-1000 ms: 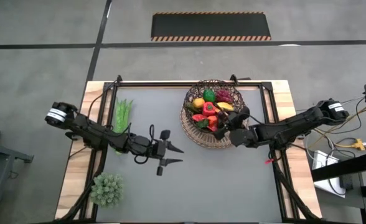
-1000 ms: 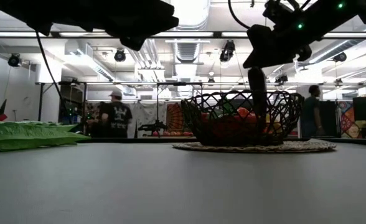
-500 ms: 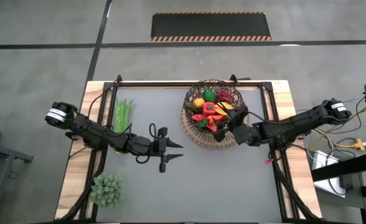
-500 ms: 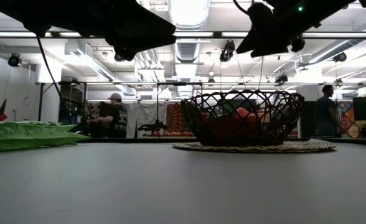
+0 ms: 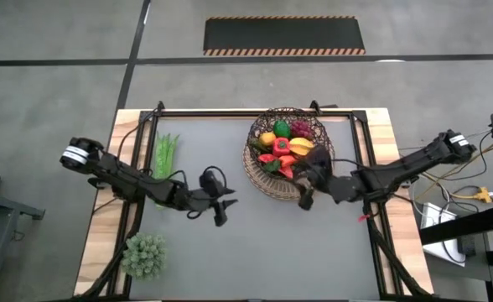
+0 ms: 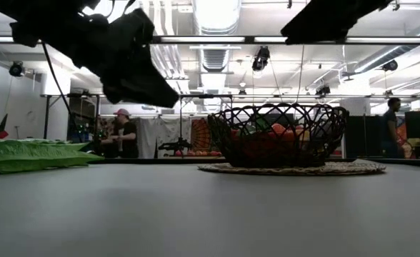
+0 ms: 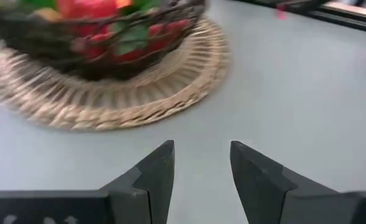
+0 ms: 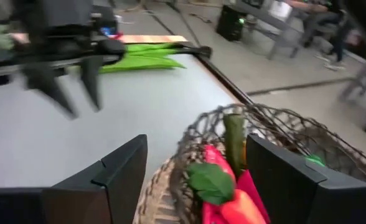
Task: Build produce basket
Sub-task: Put the green lettuce into the basket
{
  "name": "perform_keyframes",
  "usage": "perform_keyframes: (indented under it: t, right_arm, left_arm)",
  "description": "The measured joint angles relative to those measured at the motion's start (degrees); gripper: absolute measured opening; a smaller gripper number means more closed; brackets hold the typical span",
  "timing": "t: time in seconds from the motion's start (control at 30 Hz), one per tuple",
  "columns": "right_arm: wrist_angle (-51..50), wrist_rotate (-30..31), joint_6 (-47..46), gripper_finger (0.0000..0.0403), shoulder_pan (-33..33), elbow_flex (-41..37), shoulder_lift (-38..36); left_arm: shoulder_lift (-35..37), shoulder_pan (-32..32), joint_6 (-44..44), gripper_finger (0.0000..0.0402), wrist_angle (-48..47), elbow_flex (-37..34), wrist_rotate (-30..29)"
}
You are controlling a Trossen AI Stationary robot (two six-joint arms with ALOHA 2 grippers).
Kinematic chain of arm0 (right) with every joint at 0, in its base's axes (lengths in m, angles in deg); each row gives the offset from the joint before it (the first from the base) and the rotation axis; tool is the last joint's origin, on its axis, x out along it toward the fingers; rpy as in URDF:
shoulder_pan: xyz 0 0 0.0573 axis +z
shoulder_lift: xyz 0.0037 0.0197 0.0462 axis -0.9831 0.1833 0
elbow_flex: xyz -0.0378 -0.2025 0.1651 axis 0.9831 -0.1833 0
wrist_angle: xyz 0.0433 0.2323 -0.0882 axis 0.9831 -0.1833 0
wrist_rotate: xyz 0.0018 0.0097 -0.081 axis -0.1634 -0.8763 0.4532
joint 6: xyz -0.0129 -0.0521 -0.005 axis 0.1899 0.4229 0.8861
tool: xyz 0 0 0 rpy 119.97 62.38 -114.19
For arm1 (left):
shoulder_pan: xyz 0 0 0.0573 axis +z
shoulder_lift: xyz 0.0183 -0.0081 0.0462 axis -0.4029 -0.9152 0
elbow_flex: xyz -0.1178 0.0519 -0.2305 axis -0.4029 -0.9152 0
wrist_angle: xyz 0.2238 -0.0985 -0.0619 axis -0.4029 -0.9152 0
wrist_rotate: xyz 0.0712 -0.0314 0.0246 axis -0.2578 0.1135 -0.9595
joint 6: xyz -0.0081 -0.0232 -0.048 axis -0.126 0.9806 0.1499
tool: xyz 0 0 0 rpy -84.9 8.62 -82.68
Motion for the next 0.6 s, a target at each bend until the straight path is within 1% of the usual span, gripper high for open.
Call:
perform_keyframes:
  t: [0.13,0.2,0.27,0.4,0.6]
  right_arm:
    - [-0.2,0.0,1.8,0.0244,2.9,0.0,-0.5]
    - [-0.2,0.0,2.2,0.0242,3.9,0.0,-0.5]
    - [-0.2,0.0,2.3,0.024,4.3,0.0,-0.3]
    - [-0.2,0.1,2.4,0.0241,4.4,-0.6,0.0]
    - [-0.3,0.3,2.4,0.0239,4.4,-1.8,0.0]
  left_arm:
    - [1.6,0.5,7.4,0.0139,-8.5,1.0,-6.5]
    - [2.8,1.4,12.0,0.0139,-15.6,2.2,-9.7]
    - [4.0,2.8,17.2,0.0138,-23.7,3.4,-11.4]
    - [5.0,6.2,27.9,0.0129,-40.8,7.0,-12.9]
    - [3.6,10.4,42.1,0.011,-65.7,13.2,-12.1]
